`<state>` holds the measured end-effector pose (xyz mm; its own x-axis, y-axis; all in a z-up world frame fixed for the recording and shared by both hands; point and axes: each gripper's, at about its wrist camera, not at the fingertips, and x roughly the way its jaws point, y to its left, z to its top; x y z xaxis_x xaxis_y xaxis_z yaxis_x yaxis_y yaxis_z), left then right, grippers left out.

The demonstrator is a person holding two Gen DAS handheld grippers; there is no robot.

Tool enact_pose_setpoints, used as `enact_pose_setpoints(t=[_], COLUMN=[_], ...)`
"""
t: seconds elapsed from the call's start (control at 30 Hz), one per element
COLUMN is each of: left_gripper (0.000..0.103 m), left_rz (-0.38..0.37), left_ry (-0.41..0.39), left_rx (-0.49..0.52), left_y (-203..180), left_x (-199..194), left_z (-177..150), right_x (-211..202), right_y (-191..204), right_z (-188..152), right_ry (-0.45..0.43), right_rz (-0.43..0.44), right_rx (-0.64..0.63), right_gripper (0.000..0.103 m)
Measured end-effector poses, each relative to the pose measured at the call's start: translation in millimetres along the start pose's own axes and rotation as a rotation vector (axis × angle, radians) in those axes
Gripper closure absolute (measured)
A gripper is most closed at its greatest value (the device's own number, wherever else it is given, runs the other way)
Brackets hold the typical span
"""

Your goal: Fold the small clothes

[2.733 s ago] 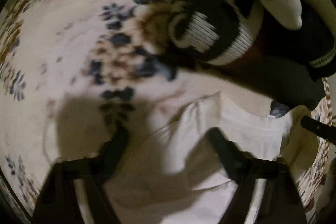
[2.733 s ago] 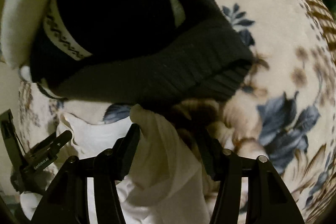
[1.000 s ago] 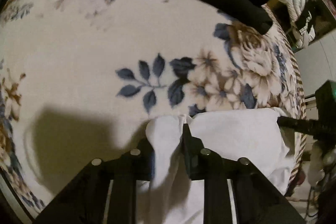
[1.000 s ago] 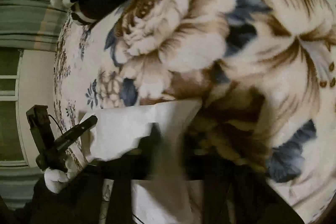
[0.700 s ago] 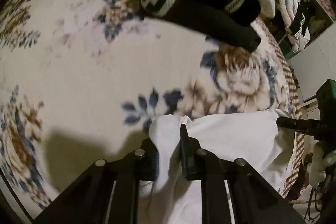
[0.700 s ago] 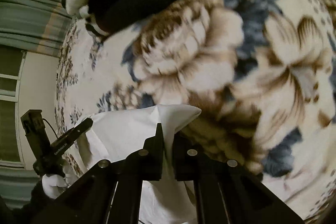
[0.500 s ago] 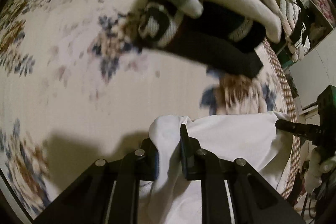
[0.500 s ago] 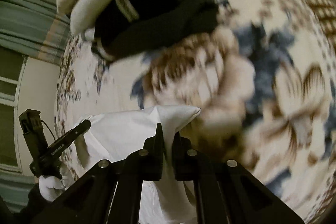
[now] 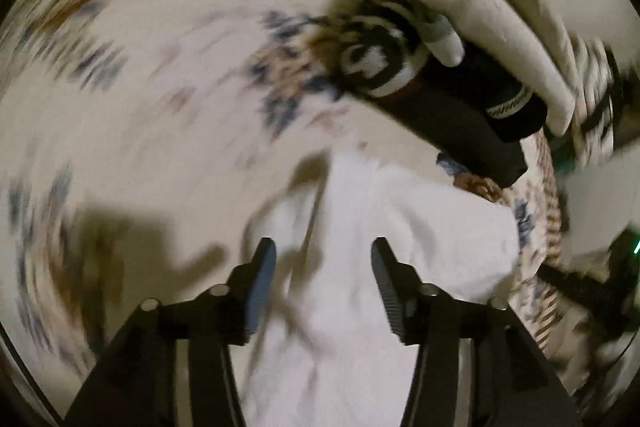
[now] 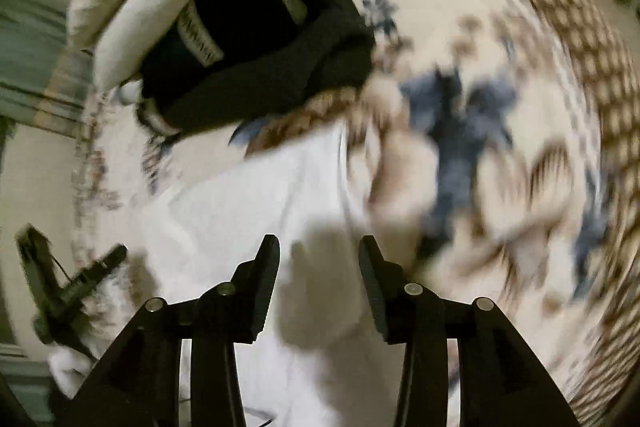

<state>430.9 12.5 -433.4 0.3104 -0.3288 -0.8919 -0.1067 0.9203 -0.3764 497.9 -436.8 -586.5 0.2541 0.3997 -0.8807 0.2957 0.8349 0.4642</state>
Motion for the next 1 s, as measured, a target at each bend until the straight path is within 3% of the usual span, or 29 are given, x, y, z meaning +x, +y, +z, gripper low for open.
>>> enact_pose_setpoints(t=[0.1,0.23,0.3,0.5,0.53,0.57,0.6,0.63,0.8,1.0], left_gripper=[0.055,0.055,0.055,0.059,0.065,0.086,0.097,0.097,0.097,0.097], left_rz=[-0.075,-0.150,-0.143,-0.103,-0.099,-0.085,-0.066,-0.061,-0.041,-0.009], left_ry=[0.050,0.146,0.158,0.074,0.060,0.045,0.039,0.021,-0.040,-0.009], left_rx=[-0.191,-0.360,-0.370,-0.339,-0.335,-0.321,-0.306,-0.292,-0.236,-0.175], left_y=[19.5,22.1,14.6,-0.9,-1.0,-1.8,-1.9,-4.7,-0.6,6.1], left_x=[-1.5,39.2,54.3,64.6,64.4,64.2,62.7,59.8,33.2,34.6], left_z=[-41.4,-73.5,-74.5,-59.2,-59.6,-60.2,-59.5,-58.5,-57.1,-60.5], right_x=[11.5,44.5,55.6,71.0,71.8,71.9,70.3,68.7,49.5,38.6], right_y=[-20.9,-41.9,-46.0,-38.8,-37.1,-35.9,-34.8,-32.3,-25.2,-25.8], right_z=[-33.2,-58.2,-62.8,-62.9,-62.9,-62.2,-60.6,-59.6,-60.0,-67.1], right_ry=[0.057,0.110,0.122,0.104,0.096,0.089,0.074,0.064,0.038,0.060], right_rz=[0.076,0.128,0.156,0.196,0.192,0.186,0.184,0.174,0.162,0.109], right_rx=[0.130,0.263,0.295,0.318,0.316,0.315,0.313,0.304,0.255,0.190], right_gripper=[0.059,0.059,0.059,0.059,0.060,0.063,0.082,0.095,0.096,0.096])
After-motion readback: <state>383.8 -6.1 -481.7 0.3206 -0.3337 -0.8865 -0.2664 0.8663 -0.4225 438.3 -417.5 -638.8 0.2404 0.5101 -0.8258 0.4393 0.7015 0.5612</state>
